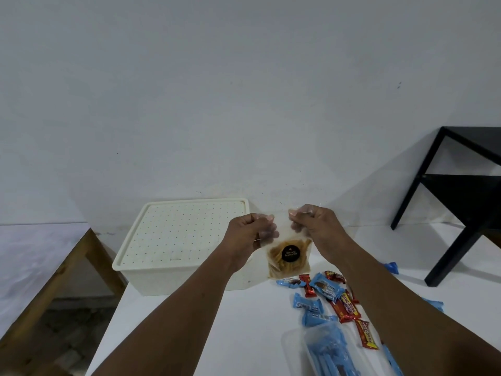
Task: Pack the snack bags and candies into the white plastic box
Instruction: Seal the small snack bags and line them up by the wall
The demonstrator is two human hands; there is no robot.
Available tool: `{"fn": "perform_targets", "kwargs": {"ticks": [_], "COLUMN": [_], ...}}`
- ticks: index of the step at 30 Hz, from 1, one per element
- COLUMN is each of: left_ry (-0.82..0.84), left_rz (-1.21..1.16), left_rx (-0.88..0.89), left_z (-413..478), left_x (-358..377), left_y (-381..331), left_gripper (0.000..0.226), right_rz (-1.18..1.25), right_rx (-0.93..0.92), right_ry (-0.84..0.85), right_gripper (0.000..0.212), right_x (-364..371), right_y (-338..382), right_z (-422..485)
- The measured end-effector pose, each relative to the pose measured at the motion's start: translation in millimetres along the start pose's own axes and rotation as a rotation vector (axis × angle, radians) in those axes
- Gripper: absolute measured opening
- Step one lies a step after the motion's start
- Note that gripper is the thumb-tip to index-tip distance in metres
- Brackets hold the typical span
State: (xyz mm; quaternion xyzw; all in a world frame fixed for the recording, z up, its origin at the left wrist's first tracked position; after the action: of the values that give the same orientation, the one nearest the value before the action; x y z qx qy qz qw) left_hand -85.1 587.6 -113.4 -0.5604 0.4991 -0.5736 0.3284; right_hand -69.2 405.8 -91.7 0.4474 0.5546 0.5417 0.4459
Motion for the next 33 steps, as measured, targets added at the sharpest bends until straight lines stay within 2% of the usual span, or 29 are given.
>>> {"fn": "perform_targets", "kwargs": {"ticks": [4, 7, 15, 20, 24, 29, 33], "left_ry": [0.0, -0.005, 0.008, 0.003, 0.047, -0.001, -0.01], "left_rz": [0.15, 0.167, 0.246, 0.26, 0.252, 0.114, 0.157], "left_rx": [0.026, 0.048, 0.044, 0.091, 0.018, 0.042, 0.08], "left_z": [0, 2, 4, 7, 5, 4, 3], "left_x": [4, 5, 11, 13, 18, 13, 15], "left_y": [-6, -11, -4, -6, -4, -6, -6], "left_gripper": [0.017, 0.013, 0.022, 0.019, 0.022, 0.022, 0.017], "right_rz": [-0.009, 0.033, -0.065, 0.029, -0.033, 0.083, 0.098], "right_rx": [0.009, 0.022, -0.033, 0.022, -0.014, 0.042, 0.042], "right_ry": [0.058, 0.057, 0.042, 0.029, -0.003, -0.106, -0.036], "right_gripper": [0.016, 0.026, 0.023, 0.031, 0.032, 0.029, 0.031], "right_x": [0, -5, -10, -14, -15, -21, -16], "right_y": [1, -1, 1, -8, -2, -4, -6], "right_z": [-2, -1, -5, -9, -12, -10, -14]}}
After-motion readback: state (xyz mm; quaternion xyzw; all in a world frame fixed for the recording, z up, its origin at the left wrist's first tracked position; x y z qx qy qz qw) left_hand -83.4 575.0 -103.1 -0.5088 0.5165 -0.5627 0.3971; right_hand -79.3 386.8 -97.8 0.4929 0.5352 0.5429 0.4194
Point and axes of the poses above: each hand's wrist, its own z-axis towards the middle knuckle, its own x-axis out of the palm, y = z × x, the point moved 2 cm from there along z, towards the middle knuckle, and after that the axes turned 6 degrees about y, right-handed, at the moved point
